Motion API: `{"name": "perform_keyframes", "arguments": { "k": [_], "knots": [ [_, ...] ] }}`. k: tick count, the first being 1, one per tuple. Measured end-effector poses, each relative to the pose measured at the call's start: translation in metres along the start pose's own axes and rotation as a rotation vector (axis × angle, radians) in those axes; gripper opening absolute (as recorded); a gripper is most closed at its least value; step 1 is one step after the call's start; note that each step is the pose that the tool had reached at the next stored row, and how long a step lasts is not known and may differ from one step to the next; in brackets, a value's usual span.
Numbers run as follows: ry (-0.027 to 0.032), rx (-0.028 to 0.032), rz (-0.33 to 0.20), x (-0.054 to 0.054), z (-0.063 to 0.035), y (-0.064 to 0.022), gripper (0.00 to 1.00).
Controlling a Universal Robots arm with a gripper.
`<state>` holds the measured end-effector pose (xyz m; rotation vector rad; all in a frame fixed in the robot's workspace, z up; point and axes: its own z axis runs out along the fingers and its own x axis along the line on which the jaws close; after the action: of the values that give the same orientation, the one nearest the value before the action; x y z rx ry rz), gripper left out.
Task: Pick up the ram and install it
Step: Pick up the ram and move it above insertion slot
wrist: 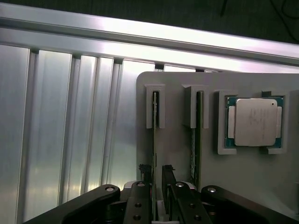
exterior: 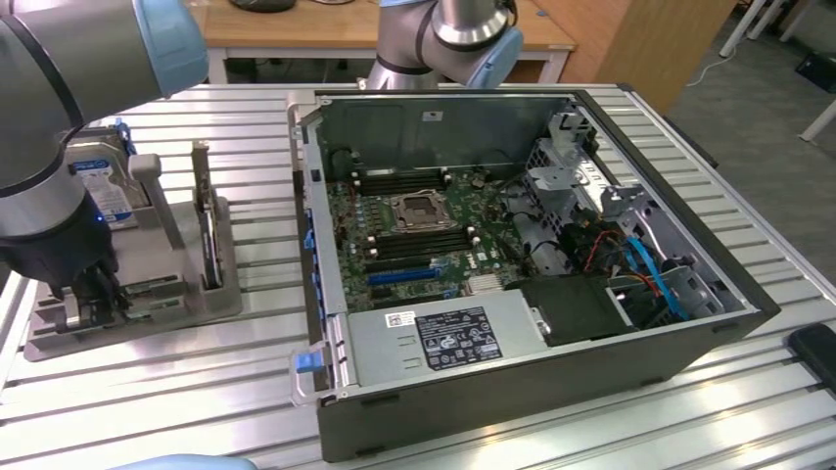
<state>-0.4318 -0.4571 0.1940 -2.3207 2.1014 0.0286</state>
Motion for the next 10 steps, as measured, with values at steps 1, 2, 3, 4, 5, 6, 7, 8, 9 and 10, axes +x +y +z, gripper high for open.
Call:
{"name": "perform_keyframes", "arguments": {
  "k": [1, 2, 3, 4, 5, 6, 7, 8, 9, 10],
  "knots": [
    [0.0, 0.0011, 0.0, 0.0, 0.0002, 0.0001, 0.24],
    [0.0001, 0.0013, 0.0, 0.0, 0.0002, 0.0001, 0.24],
    [0.0001, 0.0013, 0.0, 0.0, 0.0002, 0.0001, 0.24],
    [0.0002, 0.0013, 0.0, 0.0, 0.0002, 0.0001, 0.24],
    [0.0001, 0.0014, 0.0, 0.0, 0.0002, 0.0001, 0.24],
    [0.0001, 0.0013, 0.0, 0.0, 0.0002, 0.0001, 0.24],
    [0.0001, 0.0014, 0.0, 0.0, 0.0002, 0.0002, 0.24],
    [0.0002, 0.0018, 0.0, 0.0, 0.0002, 0.0003, 0.24],
    [0.0003, 0.0032, 0.0, 0.0, 0.0002, 0.0006, 0.24],
    [0.0003, 0.0039, 0.0, 0.0, 0.0002, 0.0007, 0.24]
  ]
}}
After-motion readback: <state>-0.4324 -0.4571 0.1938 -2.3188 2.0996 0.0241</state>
